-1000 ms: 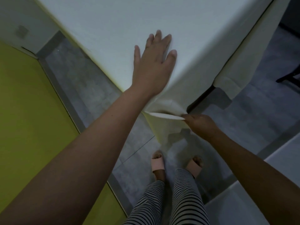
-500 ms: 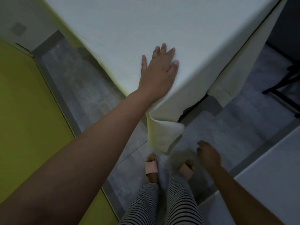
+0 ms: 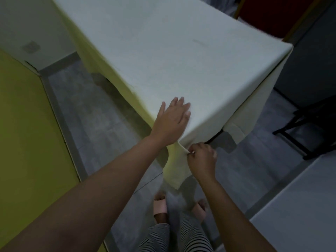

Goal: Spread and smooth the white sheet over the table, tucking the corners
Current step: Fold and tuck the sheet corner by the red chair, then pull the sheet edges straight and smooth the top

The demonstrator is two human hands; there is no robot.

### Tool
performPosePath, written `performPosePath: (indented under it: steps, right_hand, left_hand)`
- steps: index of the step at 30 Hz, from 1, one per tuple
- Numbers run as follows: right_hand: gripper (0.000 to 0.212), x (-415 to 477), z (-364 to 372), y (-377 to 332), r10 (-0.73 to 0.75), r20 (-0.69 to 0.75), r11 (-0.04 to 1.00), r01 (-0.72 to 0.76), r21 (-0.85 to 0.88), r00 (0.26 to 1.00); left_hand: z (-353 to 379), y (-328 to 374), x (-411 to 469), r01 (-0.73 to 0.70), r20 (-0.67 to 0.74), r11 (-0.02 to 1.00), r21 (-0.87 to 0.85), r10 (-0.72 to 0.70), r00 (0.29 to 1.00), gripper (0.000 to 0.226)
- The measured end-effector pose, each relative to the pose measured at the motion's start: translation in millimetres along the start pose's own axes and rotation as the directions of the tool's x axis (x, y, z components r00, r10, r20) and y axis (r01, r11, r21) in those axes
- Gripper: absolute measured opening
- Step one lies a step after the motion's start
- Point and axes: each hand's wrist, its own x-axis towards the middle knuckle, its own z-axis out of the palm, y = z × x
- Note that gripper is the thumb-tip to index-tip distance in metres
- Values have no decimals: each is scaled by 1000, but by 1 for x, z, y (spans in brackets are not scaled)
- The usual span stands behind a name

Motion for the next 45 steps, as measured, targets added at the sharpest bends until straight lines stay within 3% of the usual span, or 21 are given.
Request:
performPosePath:
  steps: [4,10,16,20,23,27,33,39,45]
  right_hand:
    - [9,8,-5,15,-10,-139,997,0,-71,990]
    - [15,12,-17,9,-73,2,983,72,-166,997]
    - [18,6,-57,-8,-4,-39,1000,3,-5,999]
    - [14,-2,-89,-38,-5,-240,983,49,180,971]
    - [20,6,-105,-62,-99,-276,965,160,210,956]
    - [42,21,-108,-82,-207,8,978,207,23,978]
    - [49,35,-83,-124,-403,305,847,478,-234,863]
    - [51,50,-48,-166,-424,491,723,611,-323,761]
    - [55,78,-18,-238,-388,579,682,646,-343,717]
  left_hand:
    - [-5,0,0,-22,40,999,33,21,999,48]
    - [-7,8,-7,-10,111,994,107,-2,994,52]
    - [-17,11,-9,75,134,981,181,-100,986,54]
    - [-33,4,-16,192,121,947,256,-229,966,54]
    - [-45,-1,-26,245,119,932,268,-285,951,55]
    - [-58,-8,-44,353,109,899,259,-390,914,56]
    - [-81,-27,-68,488,89,844,221,-516,852,57]
    - [-101,-67,-85,567,98,795,216,-595,798,57]
    - [-138,-136,-83,622,102,762,180,-644,758,57]
